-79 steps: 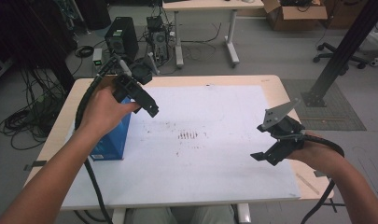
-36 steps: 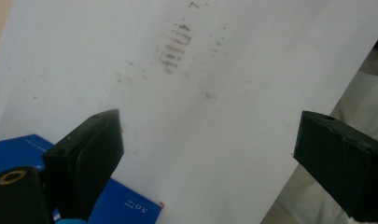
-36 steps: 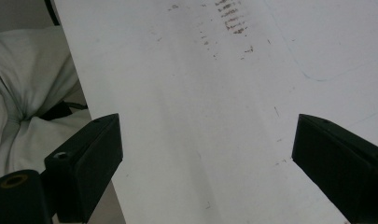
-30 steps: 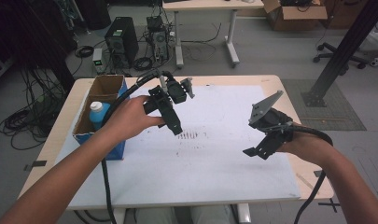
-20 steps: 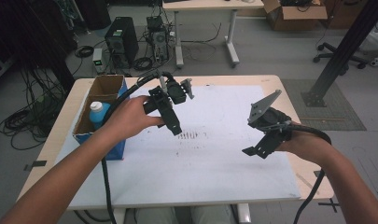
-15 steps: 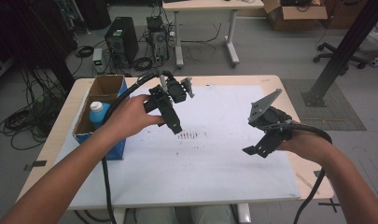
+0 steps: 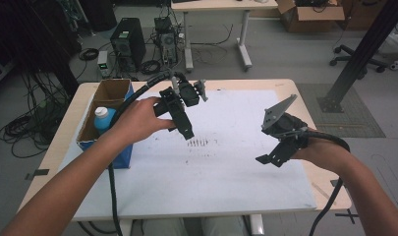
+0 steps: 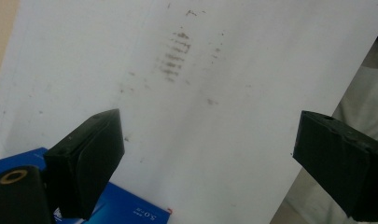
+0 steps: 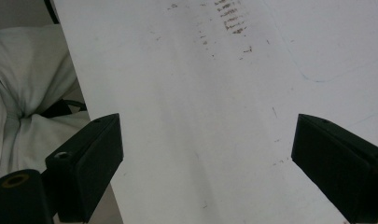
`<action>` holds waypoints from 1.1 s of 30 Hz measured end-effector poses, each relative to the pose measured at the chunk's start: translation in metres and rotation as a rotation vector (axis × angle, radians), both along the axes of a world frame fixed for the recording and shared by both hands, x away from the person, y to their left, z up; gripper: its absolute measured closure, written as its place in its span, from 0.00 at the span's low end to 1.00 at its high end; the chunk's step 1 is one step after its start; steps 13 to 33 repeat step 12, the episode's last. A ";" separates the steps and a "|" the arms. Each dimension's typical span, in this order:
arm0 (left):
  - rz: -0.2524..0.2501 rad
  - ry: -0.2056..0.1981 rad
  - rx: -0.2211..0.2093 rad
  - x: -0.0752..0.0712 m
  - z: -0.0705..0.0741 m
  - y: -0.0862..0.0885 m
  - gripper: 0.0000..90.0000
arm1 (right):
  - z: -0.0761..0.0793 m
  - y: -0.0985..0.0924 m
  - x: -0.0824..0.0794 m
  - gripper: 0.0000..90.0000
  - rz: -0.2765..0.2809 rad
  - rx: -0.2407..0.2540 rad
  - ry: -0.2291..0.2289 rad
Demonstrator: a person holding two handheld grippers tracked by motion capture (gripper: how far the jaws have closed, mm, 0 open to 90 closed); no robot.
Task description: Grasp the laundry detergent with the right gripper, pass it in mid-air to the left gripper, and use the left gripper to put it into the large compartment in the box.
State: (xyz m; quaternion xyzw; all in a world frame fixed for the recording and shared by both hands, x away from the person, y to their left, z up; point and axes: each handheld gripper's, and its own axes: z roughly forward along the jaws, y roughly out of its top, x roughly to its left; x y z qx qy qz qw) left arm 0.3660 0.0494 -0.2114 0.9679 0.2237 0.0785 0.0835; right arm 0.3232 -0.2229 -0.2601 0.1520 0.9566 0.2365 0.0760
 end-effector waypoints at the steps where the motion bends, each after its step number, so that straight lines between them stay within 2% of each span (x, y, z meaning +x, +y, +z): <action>1: 0.000 0.000 -0.001 0.000 0.000 0.000 0.10 | 0.000 0.000 0.000 0.09 0.000 0.002 0.000; 33: 0.004 0.001 -0.004 0.001 0.000 0.001 0.10 | -0.002 0.000 0.001 0.09 0.002 0.005 0.004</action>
